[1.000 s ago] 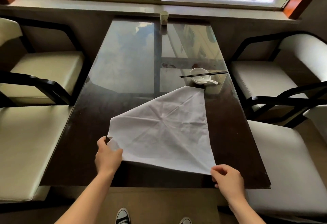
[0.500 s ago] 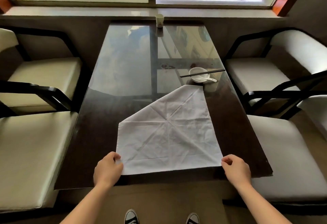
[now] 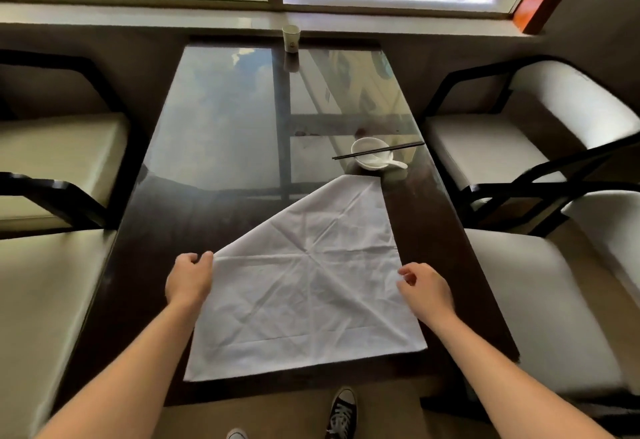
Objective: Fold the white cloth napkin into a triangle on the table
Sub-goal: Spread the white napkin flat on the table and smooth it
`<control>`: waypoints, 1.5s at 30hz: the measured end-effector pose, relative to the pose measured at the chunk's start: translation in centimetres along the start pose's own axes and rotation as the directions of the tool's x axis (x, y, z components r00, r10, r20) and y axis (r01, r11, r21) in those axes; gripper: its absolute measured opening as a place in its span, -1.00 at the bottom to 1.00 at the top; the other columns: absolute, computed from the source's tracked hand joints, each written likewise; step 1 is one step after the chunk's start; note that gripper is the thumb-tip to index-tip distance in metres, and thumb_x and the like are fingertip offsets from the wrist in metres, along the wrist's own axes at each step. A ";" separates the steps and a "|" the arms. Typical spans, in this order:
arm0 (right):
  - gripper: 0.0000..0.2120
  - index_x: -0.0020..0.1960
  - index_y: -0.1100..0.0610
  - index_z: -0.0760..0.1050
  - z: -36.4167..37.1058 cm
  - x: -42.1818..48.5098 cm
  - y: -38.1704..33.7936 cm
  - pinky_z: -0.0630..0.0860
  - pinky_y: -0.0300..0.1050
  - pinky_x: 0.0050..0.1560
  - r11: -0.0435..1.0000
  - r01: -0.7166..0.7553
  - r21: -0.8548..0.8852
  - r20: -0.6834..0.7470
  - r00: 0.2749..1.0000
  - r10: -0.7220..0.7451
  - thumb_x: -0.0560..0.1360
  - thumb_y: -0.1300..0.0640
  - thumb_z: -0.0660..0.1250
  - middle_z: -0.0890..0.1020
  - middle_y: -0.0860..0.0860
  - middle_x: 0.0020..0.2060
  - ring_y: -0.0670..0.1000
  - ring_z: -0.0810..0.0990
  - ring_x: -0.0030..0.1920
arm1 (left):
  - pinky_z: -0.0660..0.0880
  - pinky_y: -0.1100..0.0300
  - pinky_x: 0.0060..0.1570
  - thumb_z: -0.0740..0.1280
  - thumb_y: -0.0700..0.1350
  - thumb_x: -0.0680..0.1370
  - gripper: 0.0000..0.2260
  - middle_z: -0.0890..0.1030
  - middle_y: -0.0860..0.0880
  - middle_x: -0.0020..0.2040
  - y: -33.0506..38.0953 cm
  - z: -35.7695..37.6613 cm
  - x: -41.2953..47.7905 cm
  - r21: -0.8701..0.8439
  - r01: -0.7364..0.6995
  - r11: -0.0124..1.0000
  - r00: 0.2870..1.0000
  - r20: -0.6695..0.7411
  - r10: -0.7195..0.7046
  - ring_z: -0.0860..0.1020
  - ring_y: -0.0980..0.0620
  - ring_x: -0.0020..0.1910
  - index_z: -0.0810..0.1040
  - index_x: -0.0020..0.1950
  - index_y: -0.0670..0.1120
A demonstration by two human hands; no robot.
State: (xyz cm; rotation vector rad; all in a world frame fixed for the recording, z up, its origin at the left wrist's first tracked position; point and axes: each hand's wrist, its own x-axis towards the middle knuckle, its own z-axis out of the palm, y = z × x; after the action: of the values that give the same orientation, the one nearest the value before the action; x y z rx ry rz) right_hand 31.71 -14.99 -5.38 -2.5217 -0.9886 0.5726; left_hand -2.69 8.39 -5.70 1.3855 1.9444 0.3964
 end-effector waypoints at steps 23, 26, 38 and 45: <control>-0.89 0.02 -0.03 0.62 1.6 7.2 -5.0 0.51 -0.08 -0.16 0.942 0.271 -0.196 0.175 0.955 -0.238 0.52 0.11 0.37 0.50 -0.11 -0.09 -0.02 0.54 -0.03 | 0.54 0.15 -0.03 0.41 -0.34 0.46 -0.36 0.67 0.01 0.03 1.2 -1.5 -3.5 -0.301 -0.369 0.880 0.899 0.127 0.420 0.65 0.07 -0.04 0.40 0.47 0.09; -0.91 -0.03 -0.01 0.61 1.8 7.0 -5.4 0.57 -0.01 -0.13 0.954 0.235 -0.187 0.161 0.965 -0.206 0.49 0.15 0.40 0.52 -0.07 -0.09 0.00 0.54 -0.02 | 0.51 0.00 -0.02 0.38 -0.11 0.47 -0.59 0.64 -0.11 0.08 1.4 -1.4 -0.7 -0.474 0.109 0.874 0.961 0.275 0.029 0.61 -0.09 -0.01 0.51 0.31 -0.11; -0.90 -0.08 -0.06 0.49 1.8 7.4 -6.1 0.50 -0.12 -0.22 0.947 0.222 -0.232 0.203 0.963 -0.176 0.48 0.10 0.38 0.47 -0.11 -0.12 -0.05 0.48 -0.09 | 0.56 0.06 -0.34 0.38 0.02 0.59 -0.66 0.67 -0.21 -0.19 5.8 -0.9 8.2 -0.433 0.400 0.808 0.904 0.330 -0.271 0.64 -0.16 -0.32 0.61 -0.02 -0.30; -0.87 -0.11 -0.07 0.45 2.0 7.3 -5.8 0.34 -0.18 -0.34 0.957 0.219 -0.189 0.204 0.962 -0.180 0.48 0.08 0.40 0.47 -0.13 -0.18 -0.12 0.47 -0.17 | 0.51 0.17 -0.42 0.50 -0.41 0.39 -0.79 0.69 -0.21 -0.12 7.2 -0.7 9.3 -0.427 0.328 0.843 0.934 0.279 -0.222 0.63 -0.05 -0.29 0.66 -0.02 -0.22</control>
State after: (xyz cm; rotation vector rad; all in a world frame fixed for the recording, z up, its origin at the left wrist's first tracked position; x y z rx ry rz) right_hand 32.41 -5.51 -6.02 -2.5382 -1.4239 0.6810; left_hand 0.23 19.74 -4.22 0.7847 1.6861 0.5100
